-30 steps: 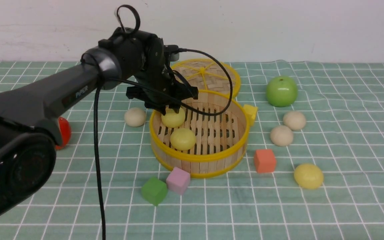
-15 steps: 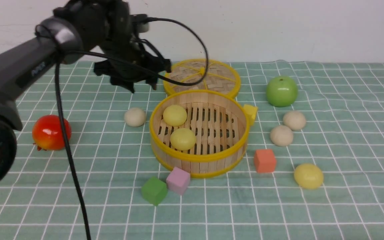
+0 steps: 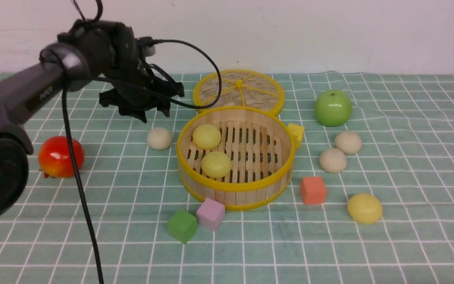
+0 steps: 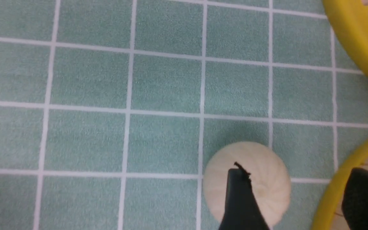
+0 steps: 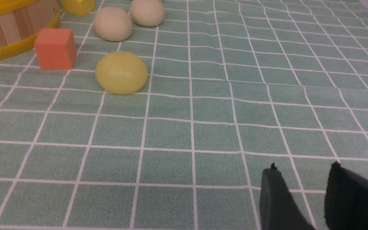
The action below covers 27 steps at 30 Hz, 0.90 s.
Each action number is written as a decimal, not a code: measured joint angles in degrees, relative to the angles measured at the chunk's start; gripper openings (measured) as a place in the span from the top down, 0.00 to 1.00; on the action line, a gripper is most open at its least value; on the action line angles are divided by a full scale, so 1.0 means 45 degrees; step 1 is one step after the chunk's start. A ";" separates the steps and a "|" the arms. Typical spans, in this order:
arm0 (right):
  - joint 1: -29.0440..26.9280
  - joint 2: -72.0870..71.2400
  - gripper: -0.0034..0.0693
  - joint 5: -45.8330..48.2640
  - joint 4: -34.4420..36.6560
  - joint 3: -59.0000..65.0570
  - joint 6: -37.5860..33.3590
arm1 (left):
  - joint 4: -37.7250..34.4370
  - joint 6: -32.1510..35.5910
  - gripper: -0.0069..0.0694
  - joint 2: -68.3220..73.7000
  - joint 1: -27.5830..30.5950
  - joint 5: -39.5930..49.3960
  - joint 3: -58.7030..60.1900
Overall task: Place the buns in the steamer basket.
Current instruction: Use the left arm to grab a steamed stuffed bun
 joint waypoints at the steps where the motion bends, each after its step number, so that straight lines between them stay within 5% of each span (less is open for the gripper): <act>1: 0.0000 0.0000 0.63 0.0000 0.0000 0.0000 0.0000 | 0.0000 0.0000 0.37 0.0073 0.0000 -0.0092 0.0000; 16: 0.0000 0.0000 0.63 0.0000 0.0000 0.0000 0.0000 | -0.0149 0.0000 0.44 0.0726 0.0000 -0.0392 0.0000; 27: 0.0000 0.0000 0.63 0.0000 0.0000 0.0000 0.0000 | -0.0149 0.0000 0.75 0.0980 0.0000 -0.0232 0.0000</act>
